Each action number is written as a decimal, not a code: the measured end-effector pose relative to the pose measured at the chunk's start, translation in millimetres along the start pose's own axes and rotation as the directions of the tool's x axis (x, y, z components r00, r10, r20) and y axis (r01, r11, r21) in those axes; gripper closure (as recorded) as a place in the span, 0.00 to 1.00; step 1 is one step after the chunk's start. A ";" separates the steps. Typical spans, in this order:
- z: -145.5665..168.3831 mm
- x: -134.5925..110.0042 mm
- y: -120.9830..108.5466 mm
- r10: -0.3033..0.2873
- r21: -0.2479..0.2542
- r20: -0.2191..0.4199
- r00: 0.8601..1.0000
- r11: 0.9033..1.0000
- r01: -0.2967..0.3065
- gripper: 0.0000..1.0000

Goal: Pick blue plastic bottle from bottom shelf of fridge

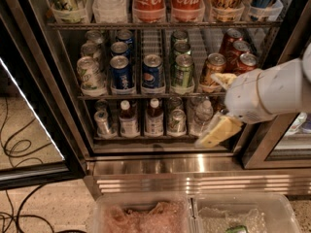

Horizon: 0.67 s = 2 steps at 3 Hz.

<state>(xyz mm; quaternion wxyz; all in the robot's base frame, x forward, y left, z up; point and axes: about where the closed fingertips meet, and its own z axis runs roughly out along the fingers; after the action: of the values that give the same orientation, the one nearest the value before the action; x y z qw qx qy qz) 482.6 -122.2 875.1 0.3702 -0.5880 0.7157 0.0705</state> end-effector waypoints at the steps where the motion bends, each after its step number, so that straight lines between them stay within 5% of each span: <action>1: 52.4 -6.2 9.1 0.031 -0.026 0.110 0.993 0.999 -0.028 0.00; 2: 78.5 -9.6 28.4 0.008 -0.098 0.181 0.984 0.995 0.010 0.00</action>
Offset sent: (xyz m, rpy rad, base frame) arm -0.0242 0.0835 -0.0967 0.2170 0.1276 0.3093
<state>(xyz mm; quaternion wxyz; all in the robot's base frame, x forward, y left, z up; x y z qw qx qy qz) 492.6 -64.0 815.2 0.4042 -0.5971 0.6745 0.1587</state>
